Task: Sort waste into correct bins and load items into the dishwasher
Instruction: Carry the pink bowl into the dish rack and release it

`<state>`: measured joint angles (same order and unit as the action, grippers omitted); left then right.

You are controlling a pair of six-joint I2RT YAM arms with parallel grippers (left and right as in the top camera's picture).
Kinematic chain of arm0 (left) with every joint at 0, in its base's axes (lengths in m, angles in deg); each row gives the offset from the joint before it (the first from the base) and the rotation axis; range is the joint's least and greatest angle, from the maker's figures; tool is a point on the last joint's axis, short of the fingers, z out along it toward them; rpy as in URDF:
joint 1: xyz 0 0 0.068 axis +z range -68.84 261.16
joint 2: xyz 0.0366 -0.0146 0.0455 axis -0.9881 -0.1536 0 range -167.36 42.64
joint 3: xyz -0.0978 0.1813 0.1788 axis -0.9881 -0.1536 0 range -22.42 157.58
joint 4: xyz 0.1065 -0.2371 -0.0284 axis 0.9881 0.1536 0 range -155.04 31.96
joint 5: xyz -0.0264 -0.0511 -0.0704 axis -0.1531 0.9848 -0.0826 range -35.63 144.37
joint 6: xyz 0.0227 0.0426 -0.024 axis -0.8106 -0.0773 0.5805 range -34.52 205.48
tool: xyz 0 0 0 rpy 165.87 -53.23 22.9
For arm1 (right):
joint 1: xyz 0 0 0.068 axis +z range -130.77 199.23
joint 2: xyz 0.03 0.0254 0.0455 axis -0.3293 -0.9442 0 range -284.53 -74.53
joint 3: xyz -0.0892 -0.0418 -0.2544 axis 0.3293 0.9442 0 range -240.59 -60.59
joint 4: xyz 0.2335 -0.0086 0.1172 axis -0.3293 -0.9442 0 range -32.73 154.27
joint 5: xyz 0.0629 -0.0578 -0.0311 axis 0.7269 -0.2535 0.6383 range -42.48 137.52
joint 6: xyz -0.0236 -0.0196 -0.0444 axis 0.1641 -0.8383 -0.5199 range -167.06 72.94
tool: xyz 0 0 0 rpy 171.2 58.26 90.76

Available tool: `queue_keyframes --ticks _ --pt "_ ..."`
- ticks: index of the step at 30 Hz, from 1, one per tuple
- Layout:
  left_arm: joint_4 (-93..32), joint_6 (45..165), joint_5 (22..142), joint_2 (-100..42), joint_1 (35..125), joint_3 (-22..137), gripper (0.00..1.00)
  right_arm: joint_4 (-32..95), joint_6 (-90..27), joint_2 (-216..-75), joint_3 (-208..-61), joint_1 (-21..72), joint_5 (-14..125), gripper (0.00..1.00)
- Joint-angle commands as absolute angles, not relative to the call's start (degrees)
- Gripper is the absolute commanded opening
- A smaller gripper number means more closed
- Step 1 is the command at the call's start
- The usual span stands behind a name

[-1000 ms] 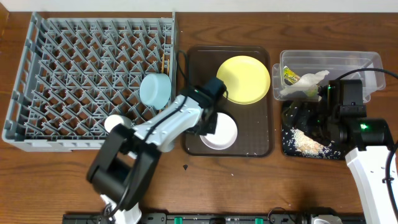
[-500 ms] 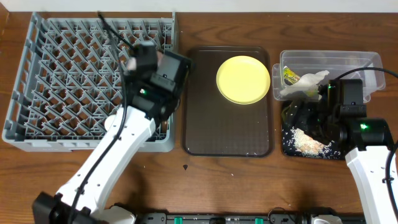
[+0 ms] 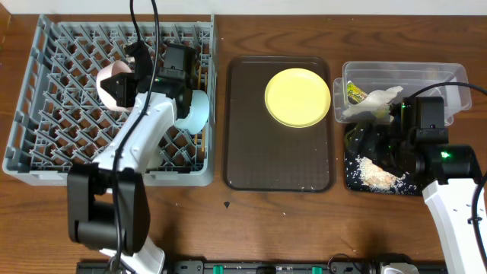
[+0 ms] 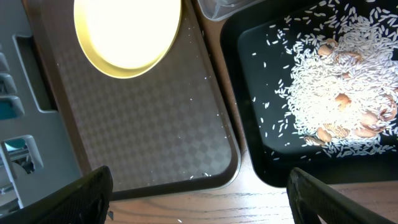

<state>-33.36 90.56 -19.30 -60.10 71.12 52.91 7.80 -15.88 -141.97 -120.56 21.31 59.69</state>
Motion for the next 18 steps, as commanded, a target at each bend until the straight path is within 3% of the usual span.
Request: queue_keyframes --ticks 1,18 --pt "-34.81 89.71 -22.66 -62.24 72.71 52.71 0.08 7.91 -16.45 -141.92 -121.23 20.90 59.77 0.88" --pt "-34.96 88.93 -20.80 -64.84 70.73 51.08 0.07 8.29 -16.47 -141.92 -121.23 20.90 59.31 0.89"
